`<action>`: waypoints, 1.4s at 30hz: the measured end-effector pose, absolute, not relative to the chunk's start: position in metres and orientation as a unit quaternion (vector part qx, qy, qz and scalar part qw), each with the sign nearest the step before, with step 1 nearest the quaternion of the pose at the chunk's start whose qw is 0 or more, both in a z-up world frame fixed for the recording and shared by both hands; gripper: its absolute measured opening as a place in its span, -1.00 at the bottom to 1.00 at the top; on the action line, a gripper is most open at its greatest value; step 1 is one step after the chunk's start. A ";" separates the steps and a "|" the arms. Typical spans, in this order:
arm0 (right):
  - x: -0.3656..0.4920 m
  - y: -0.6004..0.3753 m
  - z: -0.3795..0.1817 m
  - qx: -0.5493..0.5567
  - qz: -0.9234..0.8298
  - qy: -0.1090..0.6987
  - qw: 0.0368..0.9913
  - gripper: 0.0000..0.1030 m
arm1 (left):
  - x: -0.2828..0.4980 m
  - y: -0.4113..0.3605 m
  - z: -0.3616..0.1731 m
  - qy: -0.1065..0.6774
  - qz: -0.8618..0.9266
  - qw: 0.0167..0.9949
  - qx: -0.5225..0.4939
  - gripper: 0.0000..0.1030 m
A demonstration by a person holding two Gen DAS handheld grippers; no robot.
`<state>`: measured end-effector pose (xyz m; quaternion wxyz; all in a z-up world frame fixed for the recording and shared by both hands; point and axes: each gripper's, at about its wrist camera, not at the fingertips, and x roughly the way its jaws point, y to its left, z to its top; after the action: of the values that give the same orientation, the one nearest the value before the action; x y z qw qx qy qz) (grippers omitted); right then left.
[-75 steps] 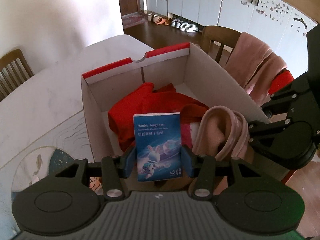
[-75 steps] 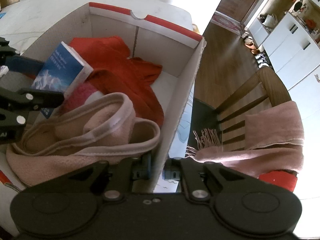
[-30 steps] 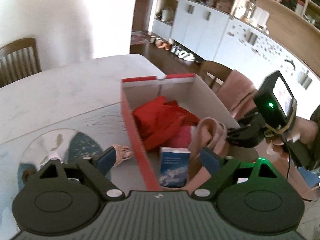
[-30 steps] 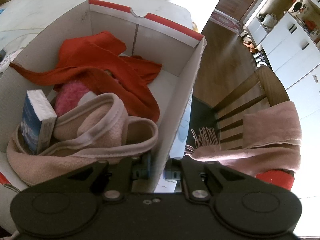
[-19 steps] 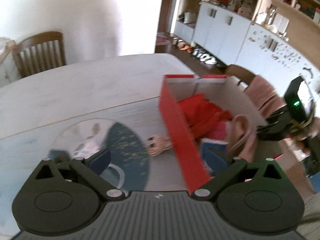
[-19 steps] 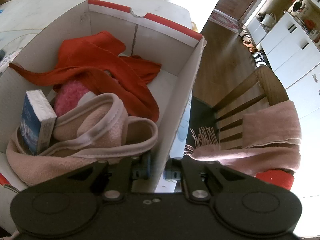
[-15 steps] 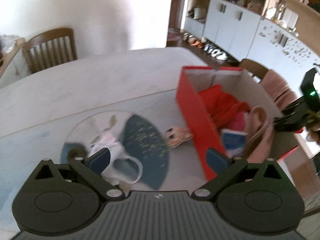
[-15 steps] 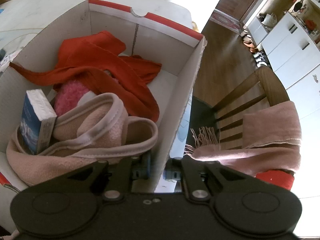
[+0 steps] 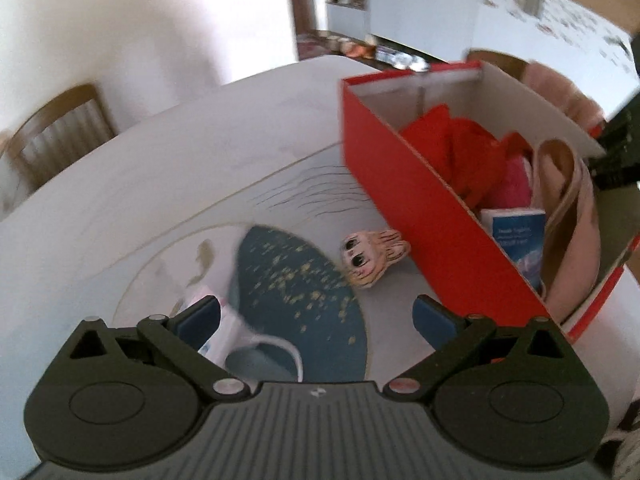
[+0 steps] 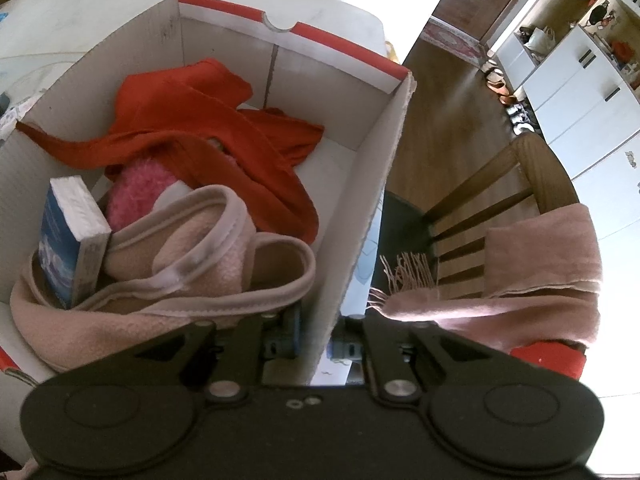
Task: Organize objects
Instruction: 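Move the left gripper to the bunny-face plush keychain and grasp it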
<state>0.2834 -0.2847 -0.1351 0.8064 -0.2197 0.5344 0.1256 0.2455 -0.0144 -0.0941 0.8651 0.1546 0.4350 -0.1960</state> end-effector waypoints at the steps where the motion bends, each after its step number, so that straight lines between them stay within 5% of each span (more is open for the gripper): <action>1: 0.283 -0.284 -0.135 -0.220 0.125 0.535 0.806 -0.79 | 0.249 -0.018 -0.097 0.434 -0.211 0.860 0.166 0.99; 21: 0.286 -0.280 -0.136 -0.218 0.103 0.549 0.800 -0.78 | 0.314 -0.047 -0.142 0.450 -0.377 0.773 0.241 0.92; 26: 0.287 -0.278 -0.136 -0.218 0.098 0.552 0.799 -0.78 | 0.321 -0.050 -0.149 0.454 -0.391 0.762 0.246 0.55; 33: 0.288 -0.277 -0.137 -0.217 0.094 0.553 0.799 -0.77 | 0.325 -0.052 -0.150 0.459 -0.402 0.756 0.240 0.38; 37: 0.288 -0.277 -0.137 -0.218 0.095 0.552 0.799 -0.77 | 0.325 -0.053 -0.150 0.463 -0.399 0.757 0.233 -0.10; 42: 0.288 -0.277 -0.137 -0.219 0.095 0.551 0.800 -0.77 | 0.322 -0.050 -0.147 0.466 -0.375 0.772 0.217 -0.15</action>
<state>0.2878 -0.2772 -0.1372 0.7997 -0.2193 0.5508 0.0954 0.3216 -0.0500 -0.1473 0.7716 0.2168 0.4655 -0.3753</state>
